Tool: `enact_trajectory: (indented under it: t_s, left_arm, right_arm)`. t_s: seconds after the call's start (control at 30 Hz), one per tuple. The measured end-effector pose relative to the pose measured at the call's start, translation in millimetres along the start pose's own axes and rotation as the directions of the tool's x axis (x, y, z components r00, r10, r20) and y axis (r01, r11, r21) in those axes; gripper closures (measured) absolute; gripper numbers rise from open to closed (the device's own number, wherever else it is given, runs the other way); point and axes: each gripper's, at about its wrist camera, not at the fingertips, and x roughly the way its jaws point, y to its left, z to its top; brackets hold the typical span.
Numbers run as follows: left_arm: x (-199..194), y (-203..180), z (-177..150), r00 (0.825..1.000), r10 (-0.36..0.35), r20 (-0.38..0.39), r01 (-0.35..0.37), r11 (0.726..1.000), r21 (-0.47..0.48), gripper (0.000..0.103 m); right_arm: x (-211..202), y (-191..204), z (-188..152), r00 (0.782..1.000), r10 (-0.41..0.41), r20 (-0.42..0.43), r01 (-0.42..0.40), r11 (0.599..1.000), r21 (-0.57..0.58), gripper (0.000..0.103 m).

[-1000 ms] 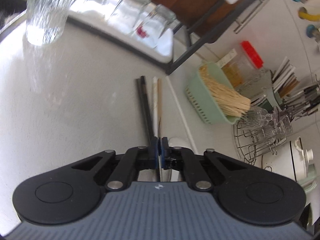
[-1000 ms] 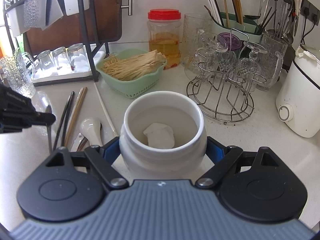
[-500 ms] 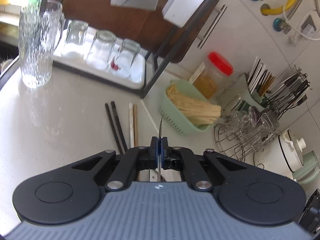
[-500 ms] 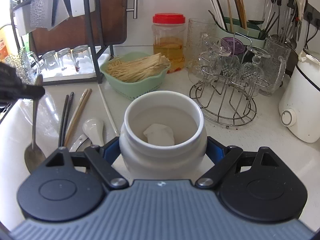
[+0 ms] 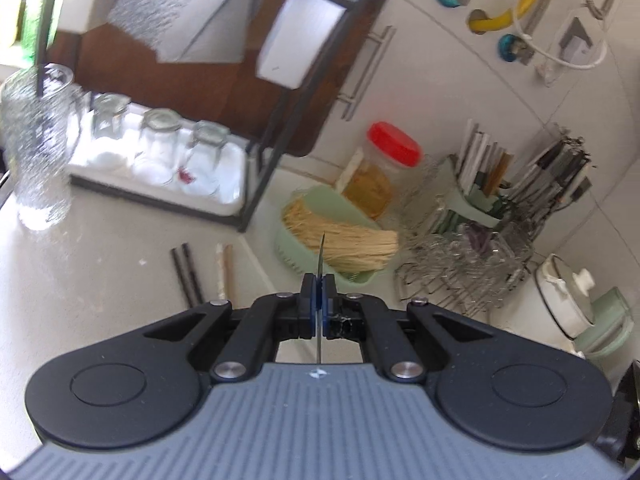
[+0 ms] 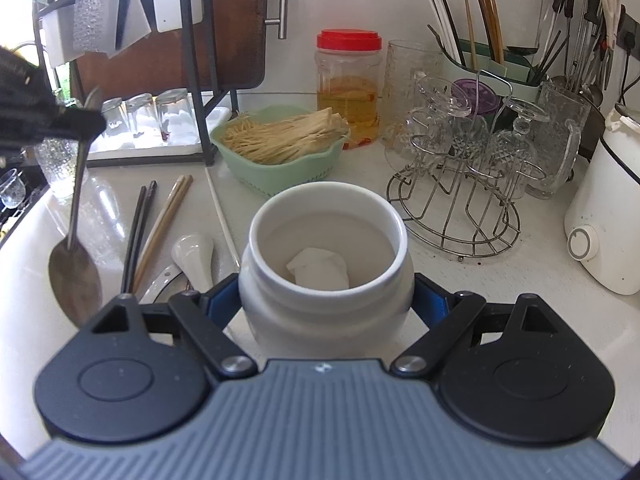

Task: Organize utensils
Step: 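Lift the metal spoon with the left gripper toward the held mug, then lower the metal spoon into the mug and open the left gripper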

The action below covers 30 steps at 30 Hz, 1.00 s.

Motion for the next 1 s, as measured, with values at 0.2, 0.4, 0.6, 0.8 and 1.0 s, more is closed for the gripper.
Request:
enact_trajectory:
  t_s: [0.2,0.4,0.6,0.8,1.0]
  left_arm:
    - [1.9,-30.2,13.7,0.997,-0.074,0.027,0.072,0.995,0.068,0.100]
    - [4.7,-62.0,26.2,0.984,-0.168,0.064,0.160,0.981,0.112,0.100]
    - [5.2,-92.3,33.5,0.968,-0.234,0.087,0.218,0.962,0.165,0.100]
    - [19.5,-114.0,24.8,0.948,-0.310,0.077,0.282,0.925,0.254,0.100]
    - [34.8,-127.4,5.1,0.945,-0.327,0.024,0.305,0.904,0.298,0.100]
  right_arm:
    - [-0.7,-1.6,-2.5,1.000,0.020,0.016,-0.020,1.000,-0.016,0.013]
    - [-2.2,-1.9,-2.2,0.999,0.033,0.010,-0.033,0.999,-0.023,0.013]
    - [-5.0,-1.1,-5.0,0.999,0.051,0.014,-0.051,0.998,-0.039,0.013]
    - [-7.3,-0.8,-7.8,0.998,0.060,0.019,-0.059,0.997,-0.044,0.013]
    - [-8.3,-1.7,-8.7,0.998,0.068,0.020,-0.066,0.996,-0.051,0.013]
